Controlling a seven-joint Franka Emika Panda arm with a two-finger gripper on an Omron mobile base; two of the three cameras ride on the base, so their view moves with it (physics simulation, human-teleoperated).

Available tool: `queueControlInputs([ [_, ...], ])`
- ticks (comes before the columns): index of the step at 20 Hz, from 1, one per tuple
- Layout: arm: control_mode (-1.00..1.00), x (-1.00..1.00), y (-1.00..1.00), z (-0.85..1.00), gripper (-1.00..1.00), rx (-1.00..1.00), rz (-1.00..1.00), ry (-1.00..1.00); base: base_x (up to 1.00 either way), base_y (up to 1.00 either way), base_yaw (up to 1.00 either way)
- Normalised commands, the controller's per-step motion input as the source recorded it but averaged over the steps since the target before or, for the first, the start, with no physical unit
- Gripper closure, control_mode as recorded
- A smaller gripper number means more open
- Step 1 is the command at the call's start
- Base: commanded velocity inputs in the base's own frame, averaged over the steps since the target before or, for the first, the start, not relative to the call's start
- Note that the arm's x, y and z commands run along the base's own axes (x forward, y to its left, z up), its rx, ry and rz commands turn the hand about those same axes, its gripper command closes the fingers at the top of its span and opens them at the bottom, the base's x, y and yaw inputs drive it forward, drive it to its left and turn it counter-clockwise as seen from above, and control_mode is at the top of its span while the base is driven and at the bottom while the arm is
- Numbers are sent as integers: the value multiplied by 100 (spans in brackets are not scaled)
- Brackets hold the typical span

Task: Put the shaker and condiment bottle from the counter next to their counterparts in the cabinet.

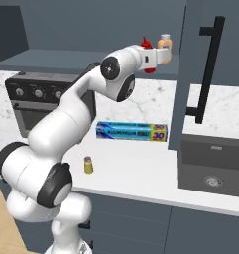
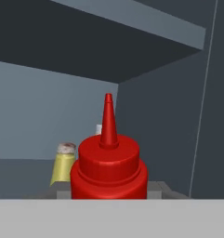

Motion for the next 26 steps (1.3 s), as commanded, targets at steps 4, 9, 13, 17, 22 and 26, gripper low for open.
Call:
queueControlInputs([
  [4,-100,15,-3,-1,100,5,0,0,0,0,0],
  [9,-100,24,-10,0,100,3,0,0,0,0,0],
  [13,-100,24,-20,0,100,3,0,0,0,0,0],
  [17,-100,13,-27,-4,100,4,0,0,0,0,0],
  [22,-100,13,-19,-22,100,3,0,3,0,0,0],
  [26,-100,19,-8,-29,100,0,0,1,0,0,0],
])
